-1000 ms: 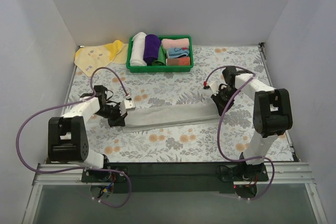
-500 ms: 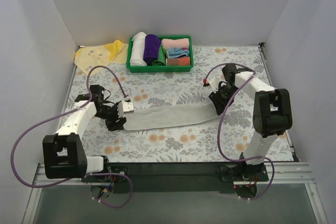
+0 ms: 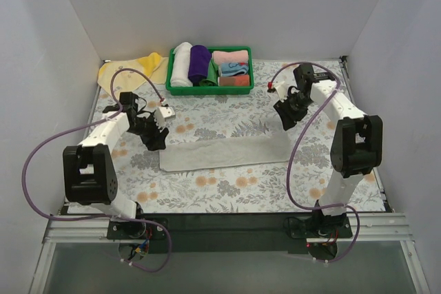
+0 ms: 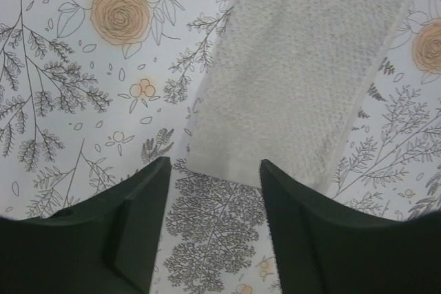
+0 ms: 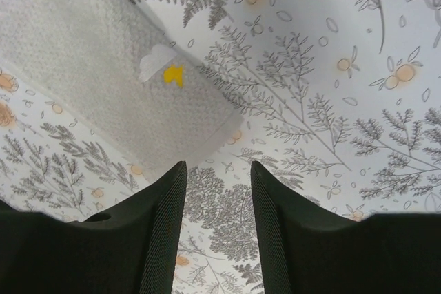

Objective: Roll the towels
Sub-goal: Fold the towel

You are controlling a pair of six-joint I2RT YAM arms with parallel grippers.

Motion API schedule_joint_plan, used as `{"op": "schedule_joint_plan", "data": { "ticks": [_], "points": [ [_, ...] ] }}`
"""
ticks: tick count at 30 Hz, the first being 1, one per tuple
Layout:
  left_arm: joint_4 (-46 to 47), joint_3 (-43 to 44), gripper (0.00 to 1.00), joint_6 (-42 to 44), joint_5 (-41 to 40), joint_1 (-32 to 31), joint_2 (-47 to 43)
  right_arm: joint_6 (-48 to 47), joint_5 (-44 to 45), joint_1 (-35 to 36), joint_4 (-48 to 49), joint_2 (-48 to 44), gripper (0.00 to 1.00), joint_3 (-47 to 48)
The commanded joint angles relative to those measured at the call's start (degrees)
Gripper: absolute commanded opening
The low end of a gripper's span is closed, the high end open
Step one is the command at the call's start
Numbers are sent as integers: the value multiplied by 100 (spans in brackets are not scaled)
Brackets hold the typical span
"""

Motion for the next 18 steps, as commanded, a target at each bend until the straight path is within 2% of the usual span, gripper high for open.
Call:
{"op": "schedule_joint_plan", "data": {
  "ticks": [1,2,3,5,18],
  "points": [
    [69,420,56,-326,24,-3,419,113,199,-27,9,358,43,351],
    [-28,473,67,-247,68,-11,499,52,182,-18,9,429,46,377],
    [-90,526,67,-177,86,-3,587,26,164,-26,9,447,54,369],
    [-55,517,68,-141,69,-12,614,-79,77,-26,9,473,56,299],
    [349,579,62,-282,-90,-12,1229,-528,-126,70,35,930,54,254]
  ]
}}
